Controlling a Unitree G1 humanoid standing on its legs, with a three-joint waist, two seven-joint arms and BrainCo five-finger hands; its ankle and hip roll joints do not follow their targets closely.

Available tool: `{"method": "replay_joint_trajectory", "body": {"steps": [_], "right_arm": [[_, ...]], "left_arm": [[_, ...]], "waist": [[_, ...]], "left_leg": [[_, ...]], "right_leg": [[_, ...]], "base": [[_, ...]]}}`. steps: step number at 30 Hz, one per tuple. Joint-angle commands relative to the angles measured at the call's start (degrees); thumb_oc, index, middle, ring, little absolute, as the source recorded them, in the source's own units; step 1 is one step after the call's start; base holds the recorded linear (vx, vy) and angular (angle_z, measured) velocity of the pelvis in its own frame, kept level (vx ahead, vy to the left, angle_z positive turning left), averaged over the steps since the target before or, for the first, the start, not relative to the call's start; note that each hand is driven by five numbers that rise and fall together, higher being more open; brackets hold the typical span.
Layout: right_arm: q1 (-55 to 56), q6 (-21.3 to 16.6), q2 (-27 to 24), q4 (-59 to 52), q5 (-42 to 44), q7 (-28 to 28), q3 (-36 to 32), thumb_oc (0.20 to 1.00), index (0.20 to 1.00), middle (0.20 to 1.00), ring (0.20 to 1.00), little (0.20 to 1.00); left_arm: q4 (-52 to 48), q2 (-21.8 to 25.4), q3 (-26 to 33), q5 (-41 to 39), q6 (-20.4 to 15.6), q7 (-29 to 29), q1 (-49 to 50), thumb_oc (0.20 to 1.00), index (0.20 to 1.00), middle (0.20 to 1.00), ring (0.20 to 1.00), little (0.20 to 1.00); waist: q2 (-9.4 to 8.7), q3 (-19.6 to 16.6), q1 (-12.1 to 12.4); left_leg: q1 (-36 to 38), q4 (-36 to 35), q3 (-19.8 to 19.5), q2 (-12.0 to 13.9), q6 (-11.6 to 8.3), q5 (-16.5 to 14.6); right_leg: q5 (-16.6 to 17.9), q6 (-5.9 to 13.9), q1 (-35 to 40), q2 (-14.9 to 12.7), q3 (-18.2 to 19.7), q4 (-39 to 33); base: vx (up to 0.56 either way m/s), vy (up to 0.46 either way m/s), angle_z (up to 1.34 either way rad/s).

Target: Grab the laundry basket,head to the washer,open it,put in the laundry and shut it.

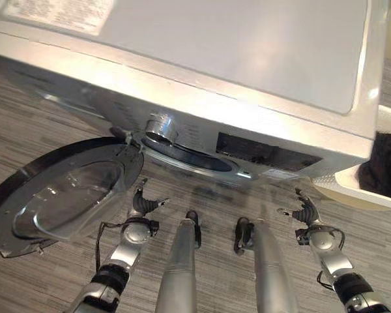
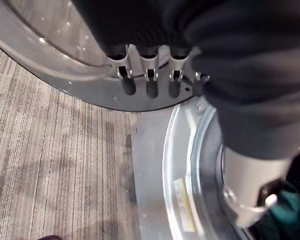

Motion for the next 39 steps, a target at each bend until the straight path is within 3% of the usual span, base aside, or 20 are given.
{"method": "replay_joint_trajectory", "body": {"steps": [1, 2, 3, 4, 6, 7, 10, 15, 23, 24, 26, 30, 32, 33, 36, 37, 38, 39], "right_arm": [[3.29, -0.35, -1.66, -0.66, -1.20, 1.53, -1.97, 1.000, 1.000, 1.000, 1.000, 1.000], [4.45, -0.11, -1.44, 0.79, -2.40, 2.44, -2.06, 1.000, 1.000, 1.000, 1.000, 1.000], [4.47, -0.11, -1.45, 0.78, -2.40, 2.44, -2.04, 1.000, 1.000, 1.000, 1.000, 1.000], [4.81, -0.08, -1.30, 2.03, -2.54, 2.55, -2.03, 1.000, 1.000, 1.000, 1.000, 1.000], [4.96, -0.11, -1.12, 2.93, -2.49, 2.69, -2.36, 1.000, 1.000, 1.000, 1.000, 1.000], [5.82, 0.07, -1.08, 4.40, -2.96, 3.39, -2.56, 1.000, 1.000, 1.000, 1.000, 1.000], [6.28, -0.01, -0.88, 6.83, -3.95, 3.93, -2.79, 1.000, 1.000, 1.000, 1.000, 1.000], [7.63, -0.07, 0.23, 8.84, -2.98, 3.41, -4.31, 1.000, 1.000, 1.000, 1.000, 1.000], [9.29, 0.08, 0.98, 8.92, -1.47, 2.93, -5.59, 1.000, 1.000, 1.000, 1.000, 1.000], [9.50, 0.30, 1.07, 9.18, -1.49, 2.83, -5.31, 1.000, 1.000, 1.000, 1.000, 1.000], [9.52, 0.32, 1.07, 9.16, -1.49, 2.83, -5.32, 1.000, 1.000, 1.000, 1.000, 1.000], [9.45, 0.71, 1.28, 7.50, -1.72, 2.63, -4.72, 1.000, 1.000, 1.000, 1.000, 1.000], [9.29, 0.64, 1.57, 6.54, -2.06, 2.44, -4.30, 1.000, 1.000, 1.000, 1.000, 1.000], [9.36, 0.52, 1.63, 6.31, -2.25, 2.20, -4.10, 1.000, 1.000, 1.000, 1.000, 1.000], [9.78, 0.67, 1.51, 5.20, -3.71, 2.29, -3.32, 1.000, 1.000, 1.000, 1.000, 1.000], [9.59, 0.62, 1.28, 4.79, -4.59, 2.08, -2.64, 1.000, 1.000, 1.000, 1.000, 1.000], [9.64, 0.66, 1.28, 4.74, -4.62, 2.07, -2.65, 1.000, 1.000, 1.000, 1.000, 1.000], [9.46, 0.75, 1.25, 4.38, -5.05, 2.09, -2.32, 1.000, 1.000, 1.000, 1.000, 1.000]], "left_arm": [[-1.90, 0.43, 2.06, -1.82, -2.98, -2.96, 2.70, 1.000, 1.000, 1.000, 1.000, 1.000], [-1.30, 0.18, 2.59, -0.69, -2.79, -4.39, 5.97, 1.000, 1.000, 1.000, 1.000, 1.000], [-1.33, 0.18, 2.61, -0.68, -2.79, -4.40, 6.02, 1.000, 1.000, 1.000, 1.000, 1.000], [-0.59, -0.18, 2.85, -1.07, -2.59, -5.01, 6.89, 1.000, 1.000, 1.000, 1.000, 1.000], [0.34, -0.36, 3.09, -0.75, -2.76, -5.26, 7.79, 1.000, 1.000, 1.000, 1.000, 1.000], [2.57, -0.78, 3.41, 0.64, -2.33, -6.18, 9.67, 1.000, 1.000, 1.000, 1.000, 1.000], [6.12, -2.00, 4.04, 1.52, -2.13, -6.47, 11.17, 1.000, 1.000, 1.000, 1.000, 1.000], [8.83, -3.37, 3.83, 3.99, -2.41, -6.20, 13.24, 1.000, 1.000, 1.000, 1.000, 1.000], [8.33, -3.82, 2.63, 5.38, -2.36, -6.15, 13.64, 1.000, 1.000, 1.000, 1.000, 1.000], [7.25, -3.92, 2.16, 5.73, -2.60, -6.24, 13.75, 1.000, 1.000, 1.000, 1.000, 1.000], [7.27, -3.93, 2.15, 5.73, -2.61, -6.24, 13.74, 1.000, 1.000, 1.000, 1.000, 1.000], [5.08, -3.39, 1.60, 5.77, -2.59, -6.39, 12.62, 1.000, 1.000, 1.000, 1.000, 1.000], [3.66, -2.77, 1.22, 5.53, -2.67, -6.77, 11.89, 1.000, 1.000, 1.000, 1.000, 1.000], [2.50, -2.33, 0.90, 5.81, -2.64, -6.98, 11.84, 1.000, 1.000, 1.000, 1.000, 1.000], [1.47, -1.90, 0.00, 6.57, -2.29, -7.93, 11.91, 1.000, 1.000, 1.000, 1.000, 1.000], [0.82, -1.93, 0.41, 6.43, -2.19, -8.39, 12.37, 1.000, 1.000, 1.000, 1.000, 1.000], [0.76, -1.91, 0.42, 6.42, -2.15, -8.42, 12.41, 1.000, 1.000, 1.000, 1.000, 1.000], [0.76, -2.19, 0.49, 6.41, -2.01, -8.59, 12.67, 1.000, 1.000, 1.000, 1.000, 1.000]], "waist": [[0.63, 0.07, -0.42], [0.82, -0.20, -0.26], [0.81, 0.07, -0.27], [0.88, 0.00, -0.37], [1.03, -0.15, -0.37], [1.19, -0.56, -0.46], [1.43, -2.46, -0.91], [2.19, -6.35, -1.54], [2.39, -7.52, -2.29], [2.22, -7.40, -3.18], [2.22, -7.41, -2.93], [1.54, -6.49, -4.11], [1.36, -5.19, -3.95], [1.36, -5.11, -3.54], [1.70, -5.06, -2.58], [1.36, -5.15, -1.00], [1.35, -5.07, -0.99], [1.24, -5.35, -0.80]], "left_leg": [[9.17, -11.02, 0.01, -0.03, 2.06, 2.95], [15.19, -16.06, 0.46, -0.18, 2.05, 4.18], [15.66, -16.35, 0.45, -0.18, 2.05, 4.30], [18.75, -20.15, 0.49, -0.37, 2.21, 7.04], [21.97, -22.69, 0.73, -0.50, 2.16, 7.72], [28.04, -27.68, 1.16, -0.70, 2.02, 9.00], [35.32, -33.94, 2.18, -0.40, 1.48, 10.26], [45.66, -43.62, 5.21, -0.17, 1.58, 12.28], [50.95, -46.05, 8.76, -0.41, 2.32, 11.24], [51.44, -45.99, 11.24, -0.36, 2.81, 10.49], [51.49, -46.02, 11.50, -0.33, 2.81, 10.44], [51.04, -46.20, 18.24, 1.07, 3.15, 10.16], [50.95, -45.52, 20.71, 2.32, 3.11, 9.75], [50.83, -45.62, 22.12, 3.23, 2.95, 9.94], [53.31, -45.26, 25.79, 5.42, 2.23, 8.28], [54.52, -44.87, 29.54, 6.76, 1.67, 8.35], [54.65, -44.90, 29.54, 6.77, 1.63, 8.37], [55.37, -45.17, 31.38, 7.21, 1.36, 8.44]], "right_leg": [[5.87, 2.22, 10.14, 1.40, 1.13, -15.23], [7.42, 2.89, 16.38, 1.33, 0.90, -20.57], [7.52, 2.89, 16.83, 1.34, 0.87, -20.83], [10.36, 2.91, 19.84, 1.34, 0.24, -24.47], [11.16, 3.27, 23.02, 1.43, 0.22, -27.02], [12.90, 4.04, 28.80, 1.91, 0.26, -31.90], [14.88, 4.99, 35.52, 2.49, 0.37, -38.20], [19.14, 7.21, 43.60, 3.30, 2.71, -47.47], [20.45, 8.27, 46.41, 4.10, 6.91, -49.71], [21.53, 9.07, 45.30, 4.67, 9.80, -49.66], [21.55, 9.08, 45.21, 4.73, 10.06, -49.61], [23.89, 10.72, 41.40, 6.27, 14.02, -48.78], [24.35, 10.56, 39.33, 5.78, 10.62, -47.63], [23.78, 10.25, 39.47, 4.61, 6.32, -47.70], [21.08, 9.26, 39.58, 0.58, -7.28, -44.62], [21.19, 8.84, 40.71, -3.09, -17.48, -43.71], [21.16, 8.84, 40.83, -3.08, -17.50, -43.71], [21.48, 8.79, 41.33, -4.21, -20.50, -43.51]], "base": [[0.20, 0.012, 0.04], [0.10, 0.022, 0.00], [0.09, 0.037, 0.02], [0.06, 0.024, 0.00], [0.13, 0.027, 0.03], [0.18, 0.024, 0.05], [0.24, 0.035, -0.09], [0.19, 0.057, -0.29], [0.08, 0.061, -0.41], [-0.02, 0.064, -0.53], [-0.04, 0.042, -0.75], [-0.10, -0.001, -0.91], [-0.12, -0.079, -1.88], [-0.07, -0.131, -1.76], [0.07, -0.136, -1.23], [-0.05, -0.199, -1.71], [-0.04, -0.220, -2.17], [0.04, -0.175, -1.69]]}}
